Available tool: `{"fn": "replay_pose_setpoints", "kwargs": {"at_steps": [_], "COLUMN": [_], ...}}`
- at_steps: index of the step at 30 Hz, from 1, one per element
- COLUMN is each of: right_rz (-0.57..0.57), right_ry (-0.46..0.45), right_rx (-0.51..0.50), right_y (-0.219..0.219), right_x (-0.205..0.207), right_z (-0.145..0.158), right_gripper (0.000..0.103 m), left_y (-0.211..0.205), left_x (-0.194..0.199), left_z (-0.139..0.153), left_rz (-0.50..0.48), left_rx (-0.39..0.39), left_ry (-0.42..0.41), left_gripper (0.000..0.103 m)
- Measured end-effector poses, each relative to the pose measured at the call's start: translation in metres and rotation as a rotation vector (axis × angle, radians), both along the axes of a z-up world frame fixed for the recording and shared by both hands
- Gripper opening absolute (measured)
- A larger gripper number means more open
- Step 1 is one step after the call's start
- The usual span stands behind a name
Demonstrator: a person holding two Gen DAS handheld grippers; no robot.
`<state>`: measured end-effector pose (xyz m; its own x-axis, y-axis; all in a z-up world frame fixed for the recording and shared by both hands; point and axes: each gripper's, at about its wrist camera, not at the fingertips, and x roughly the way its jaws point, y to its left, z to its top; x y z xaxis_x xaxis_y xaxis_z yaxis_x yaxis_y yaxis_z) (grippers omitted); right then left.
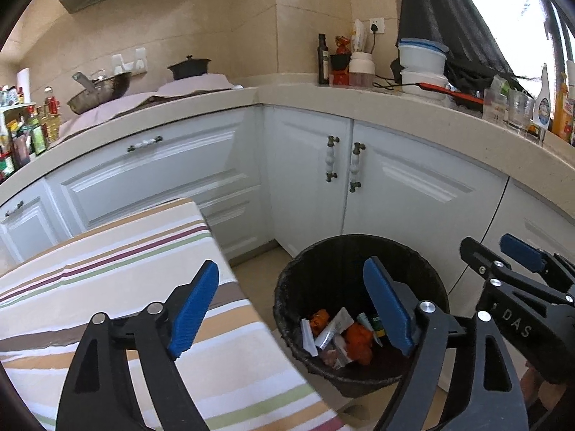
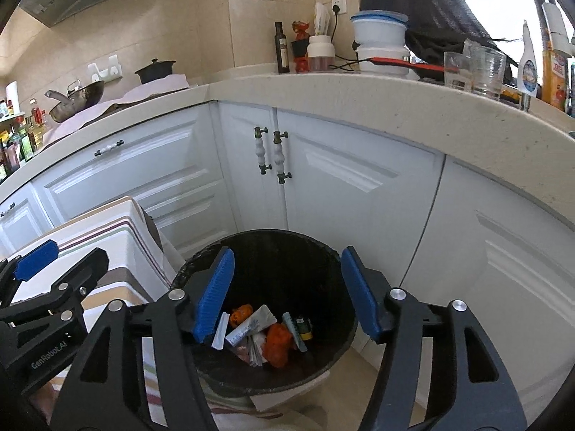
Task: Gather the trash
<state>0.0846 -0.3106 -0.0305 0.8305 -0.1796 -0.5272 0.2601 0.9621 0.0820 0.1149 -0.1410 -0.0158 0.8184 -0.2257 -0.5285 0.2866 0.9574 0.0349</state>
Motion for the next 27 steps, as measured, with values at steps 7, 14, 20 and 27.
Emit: {"fn": "replay_pose_setpoints", "kwargs": {"at_steps": [7,14,20,27], "right_rz": [0.007,0.013,0.023,0.028], "right_ry": [-0.025,-0.048,-0.062,-0.078], "right_rx": [-0.012,-0.034,-0.051,-0.066], "right_y": [0.012,0.025,0.035,0.042], "right_x": [-0.022,-0.041,-0.055,-0.07], "right_z": [0.013,0.024,0.03,0.037], "right_gripper": [0.075,0.079,0.079,0.08], "left_y": [0.021,0.038,0.052,0.064], "left_x": [-0.02,-0.037,-0.047,-0.06], "left_z": [0.009,0.017,0.022,0.027], "left_rz": [0.027,0.047,0.065,0.077], "left_rx": [-0.01,-0.025,-0.042,-0.06], "left_ry": [-0.012,-0.022,-0.029,-0.042], "left_gripper": [0.084,0.085,0.085,0.085]}}
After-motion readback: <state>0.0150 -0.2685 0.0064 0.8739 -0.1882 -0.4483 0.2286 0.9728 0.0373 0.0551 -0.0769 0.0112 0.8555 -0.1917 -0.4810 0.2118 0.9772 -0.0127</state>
